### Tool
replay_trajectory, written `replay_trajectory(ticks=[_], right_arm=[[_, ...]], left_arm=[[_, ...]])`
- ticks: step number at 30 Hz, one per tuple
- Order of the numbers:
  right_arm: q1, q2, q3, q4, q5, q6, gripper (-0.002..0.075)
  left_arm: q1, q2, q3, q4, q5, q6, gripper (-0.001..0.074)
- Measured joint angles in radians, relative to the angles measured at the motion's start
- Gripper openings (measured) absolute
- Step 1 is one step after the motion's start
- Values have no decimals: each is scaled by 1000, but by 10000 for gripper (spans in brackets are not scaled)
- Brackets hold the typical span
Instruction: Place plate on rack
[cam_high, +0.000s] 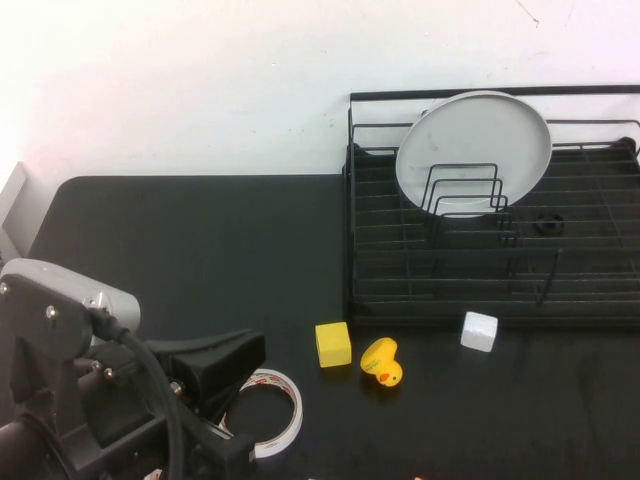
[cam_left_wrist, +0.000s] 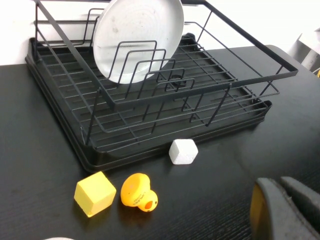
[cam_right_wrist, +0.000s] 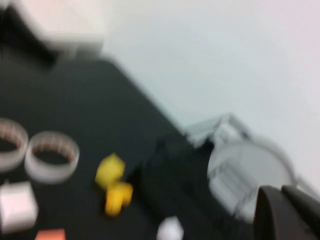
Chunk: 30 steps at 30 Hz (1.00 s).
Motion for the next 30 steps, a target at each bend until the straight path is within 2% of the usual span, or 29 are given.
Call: replay_trajectory(ticks=[7,11,18,24,27,30], right_arm=[[0,-169,151,-208,50,224,4],[0,-284,250,-242,-2,247,1],[0,-435,478,-256,-292,261,1],[0,-435,674,-254,-669,277,1],[-2,-435,762,-392,-807,432,0],[-17,-435,835,-649,-848,789,0]], left_arm=[[0,0,0,0,0,0,-1],[0,0,0,0,0,0,-3],[0,0,1,0,0,0,-3],[0,0,1,0,2,0,-3],[0,0,1,0,4,0,-3],[0,0,1,0,4,0,-3]])
